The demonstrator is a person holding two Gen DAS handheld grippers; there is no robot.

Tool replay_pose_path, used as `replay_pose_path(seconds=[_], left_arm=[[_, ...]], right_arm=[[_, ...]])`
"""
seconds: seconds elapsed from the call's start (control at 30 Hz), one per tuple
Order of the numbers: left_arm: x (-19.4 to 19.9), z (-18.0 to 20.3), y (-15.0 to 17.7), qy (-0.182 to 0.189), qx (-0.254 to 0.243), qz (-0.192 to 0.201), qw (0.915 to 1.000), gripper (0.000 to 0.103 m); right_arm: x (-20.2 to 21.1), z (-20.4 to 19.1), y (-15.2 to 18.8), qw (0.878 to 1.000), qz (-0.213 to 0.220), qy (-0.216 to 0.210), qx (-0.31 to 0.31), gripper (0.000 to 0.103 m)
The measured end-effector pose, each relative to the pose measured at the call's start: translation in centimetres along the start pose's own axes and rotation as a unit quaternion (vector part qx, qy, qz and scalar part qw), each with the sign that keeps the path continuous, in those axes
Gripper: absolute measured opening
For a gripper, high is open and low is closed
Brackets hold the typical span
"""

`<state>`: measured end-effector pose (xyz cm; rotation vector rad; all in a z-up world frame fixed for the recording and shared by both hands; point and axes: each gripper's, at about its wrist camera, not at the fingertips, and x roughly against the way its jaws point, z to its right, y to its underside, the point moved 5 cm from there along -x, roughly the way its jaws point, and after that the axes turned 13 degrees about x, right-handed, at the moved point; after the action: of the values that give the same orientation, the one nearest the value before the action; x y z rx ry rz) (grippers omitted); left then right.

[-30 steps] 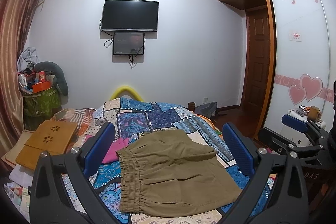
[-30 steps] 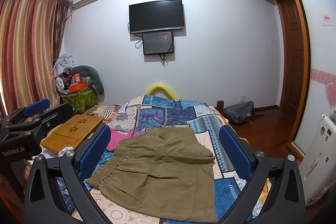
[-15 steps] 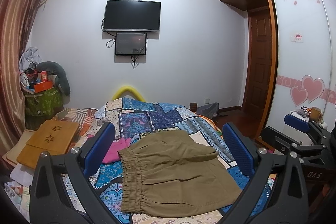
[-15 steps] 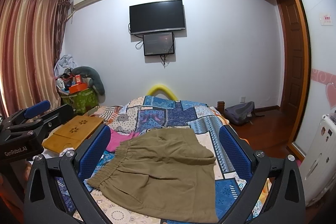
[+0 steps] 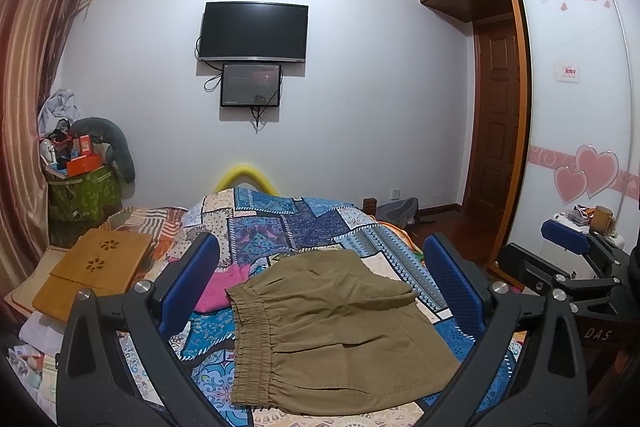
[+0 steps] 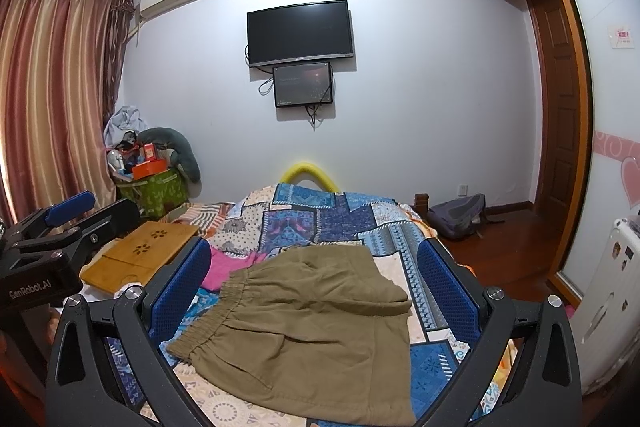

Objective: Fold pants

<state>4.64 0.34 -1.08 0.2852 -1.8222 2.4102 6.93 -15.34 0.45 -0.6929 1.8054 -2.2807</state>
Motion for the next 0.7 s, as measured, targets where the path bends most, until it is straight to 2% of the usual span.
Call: replay_pose_path(seconds=[0.43, 0.57, 0.7], left_arm=[[-1.4, -0.2, 0.2, -0.011, -0.006, -0.012, 0.9999, 0.103], [-3.7, -1.1, 0.6, -0.021, -0.009, -0.035, 0.9991, 0.103], [-7.3, -2.8, 1.6, -0.056, -0.024, -0.059, 0.9964, 0.103]], right_arm=[[-0.8, 0.2, 0.6, 1.000, -0.009, 0.000, 0.000, 0.102], [-2.3, 0.8, 1.9, 0.999, -0.033, 0.003, 0.002, 0.102], [-4.9, 2.3, 4.5, 0.997, -0.077, 0.016, 0.001, 0.102]])
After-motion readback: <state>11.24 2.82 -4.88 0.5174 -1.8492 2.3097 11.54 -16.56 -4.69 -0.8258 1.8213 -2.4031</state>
